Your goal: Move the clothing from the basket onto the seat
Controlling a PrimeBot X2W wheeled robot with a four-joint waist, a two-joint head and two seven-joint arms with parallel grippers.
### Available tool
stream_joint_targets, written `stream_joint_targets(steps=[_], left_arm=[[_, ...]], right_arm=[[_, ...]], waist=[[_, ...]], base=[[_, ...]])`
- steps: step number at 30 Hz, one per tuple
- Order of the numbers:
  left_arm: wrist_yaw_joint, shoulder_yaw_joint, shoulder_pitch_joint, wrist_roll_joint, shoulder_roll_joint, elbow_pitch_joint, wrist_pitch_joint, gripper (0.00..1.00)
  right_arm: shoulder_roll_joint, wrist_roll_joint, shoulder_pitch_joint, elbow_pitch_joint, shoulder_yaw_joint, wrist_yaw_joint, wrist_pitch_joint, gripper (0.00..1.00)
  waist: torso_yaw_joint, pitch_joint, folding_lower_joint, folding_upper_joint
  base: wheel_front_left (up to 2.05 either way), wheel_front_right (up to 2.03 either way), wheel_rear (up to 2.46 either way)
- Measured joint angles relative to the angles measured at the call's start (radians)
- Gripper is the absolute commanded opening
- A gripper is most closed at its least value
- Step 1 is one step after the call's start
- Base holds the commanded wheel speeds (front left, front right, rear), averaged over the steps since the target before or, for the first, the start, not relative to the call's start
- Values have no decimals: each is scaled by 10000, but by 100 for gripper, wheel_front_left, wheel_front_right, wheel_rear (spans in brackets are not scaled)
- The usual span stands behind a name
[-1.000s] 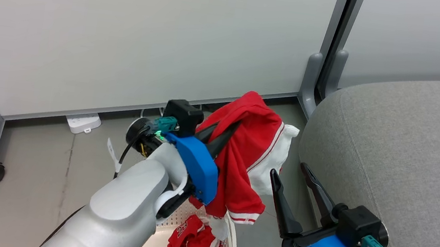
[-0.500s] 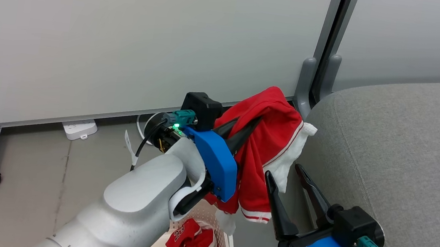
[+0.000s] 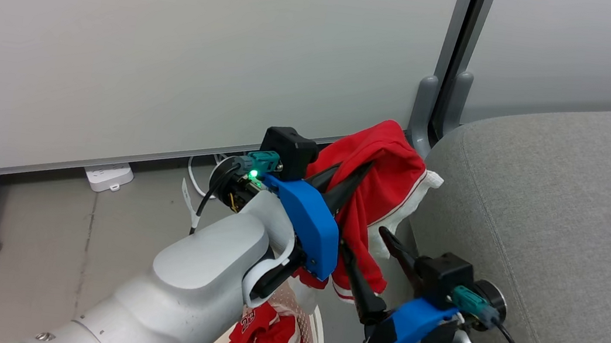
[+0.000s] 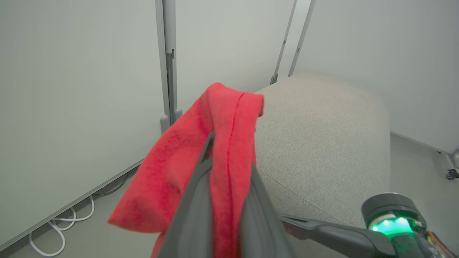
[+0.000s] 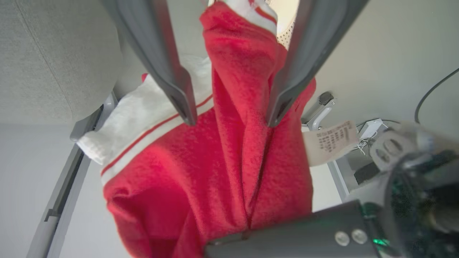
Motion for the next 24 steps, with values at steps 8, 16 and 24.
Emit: stream_joint_targets(steps=[8,16,24], left_arm=[[94,-508,-181,-568,6,-44,-230,0],[176,-936,-342,-1068,6,-113,-407,0],[178,-1212,-523,-1450,8,-79,-558,0]], right_arm=[[0,408,-1476,1941,826,2,593,100],[0,721,-2518,3405,1521,2,570,0],[-2,874,-2832,3921,1674,2,196,0]], waist=[[74,-40,0,0],[166,-88,1,0],[214,-134,1,0]], base=[[0,0,0],[0,0,0],[0,0,0]])
